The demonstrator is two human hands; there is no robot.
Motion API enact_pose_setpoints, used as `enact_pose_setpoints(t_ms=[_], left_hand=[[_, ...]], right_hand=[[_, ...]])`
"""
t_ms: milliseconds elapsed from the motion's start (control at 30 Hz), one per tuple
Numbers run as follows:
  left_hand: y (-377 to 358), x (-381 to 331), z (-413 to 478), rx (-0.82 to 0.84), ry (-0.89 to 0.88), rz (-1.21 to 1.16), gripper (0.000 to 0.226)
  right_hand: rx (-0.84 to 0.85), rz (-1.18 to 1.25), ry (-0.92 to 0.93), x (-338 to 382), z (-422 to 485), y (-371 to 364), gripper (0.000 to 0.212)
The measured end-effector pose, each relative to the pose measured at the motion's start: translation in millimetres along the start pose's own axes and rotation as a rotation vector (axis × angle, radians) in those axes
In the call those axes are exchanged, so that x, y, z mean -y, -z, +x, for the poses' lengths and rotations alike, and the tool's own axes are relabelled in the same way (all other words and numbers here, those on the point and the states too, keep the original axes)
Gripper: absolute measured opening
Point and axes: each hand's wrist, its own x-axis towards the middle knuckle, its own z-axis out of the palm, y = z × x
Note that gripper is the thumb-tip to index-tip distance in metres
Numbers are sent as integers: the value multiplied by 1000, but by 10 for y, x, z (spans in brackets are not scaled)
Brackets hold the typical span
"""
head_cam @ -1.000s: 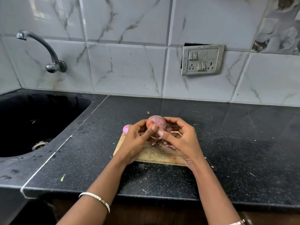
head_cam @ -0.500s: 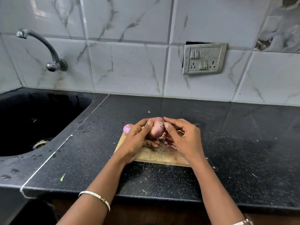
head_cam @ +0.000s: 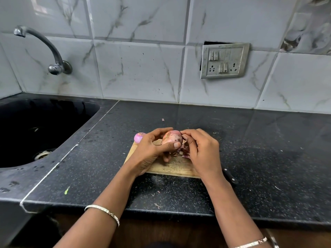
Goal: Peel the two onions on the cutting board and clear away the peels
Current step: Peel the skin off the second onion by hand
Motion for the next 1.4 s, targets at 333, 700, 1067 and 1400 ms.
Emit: enact_pose_setpoints(t_ms=[333, 700, 1067, 1400], left_hand=[[-12, 16, -4, -20, -38, 28, 67], [9, -20, -4, 37, -5, -119, 68], [3, -36, -17, 16, 4, -107, 64], [16, -21, 33, -48, 51, -234, 48]], right_hand=[[-10, -85, 37, 37, -17, -52, 4], [-81, -238, -23, 30, -12, -81, 15], [-48, -117, -9, 88, -36, -121, 21], [-125, -165, -83, 88, -24, -98, 11]])
